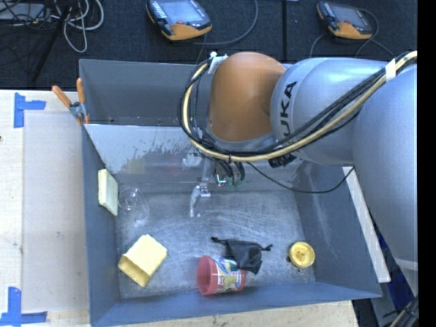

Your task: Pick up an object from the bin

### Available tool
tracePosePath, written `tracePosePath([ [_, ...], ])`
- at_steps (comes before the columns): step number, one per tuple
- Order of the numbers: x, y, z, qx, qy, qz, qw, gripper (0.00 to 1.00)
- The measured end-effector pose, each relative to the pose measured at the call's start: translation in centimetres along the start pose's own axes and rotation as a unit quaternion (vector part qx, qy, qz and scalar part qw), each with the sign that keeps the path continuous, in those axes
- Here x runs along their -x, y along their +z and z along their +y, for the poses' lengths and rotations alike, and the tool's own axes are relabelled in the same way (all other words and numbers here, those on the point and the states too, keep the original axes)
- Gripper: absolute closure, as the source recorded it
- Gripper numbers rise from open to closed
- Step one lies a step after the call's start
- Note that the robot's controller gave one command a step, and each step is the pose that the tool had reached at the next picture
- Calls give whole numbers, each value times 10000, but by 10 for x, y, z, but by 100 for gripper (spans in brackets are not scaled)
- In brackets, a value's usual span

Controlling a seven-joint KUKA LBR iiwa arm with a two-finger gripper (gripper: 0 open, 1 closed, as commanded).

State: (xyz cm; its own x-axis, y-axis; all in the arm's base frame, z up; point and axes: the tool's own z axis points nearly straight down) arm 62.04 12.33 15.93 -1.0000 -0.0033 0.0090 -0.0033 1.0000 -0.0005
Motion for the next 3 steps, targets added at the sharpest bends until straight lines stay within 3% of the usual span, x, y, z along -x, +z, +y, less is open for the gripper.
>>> tracePosePath([
  [1, 2, -5, 0, 5, 10, -38, 10000, 0],
  [2, -23, 68, -85, 4, -184, -38, 9998, 100],
  [3, -23, 68, -85, 4, -183, -38, 9998, 100],
])
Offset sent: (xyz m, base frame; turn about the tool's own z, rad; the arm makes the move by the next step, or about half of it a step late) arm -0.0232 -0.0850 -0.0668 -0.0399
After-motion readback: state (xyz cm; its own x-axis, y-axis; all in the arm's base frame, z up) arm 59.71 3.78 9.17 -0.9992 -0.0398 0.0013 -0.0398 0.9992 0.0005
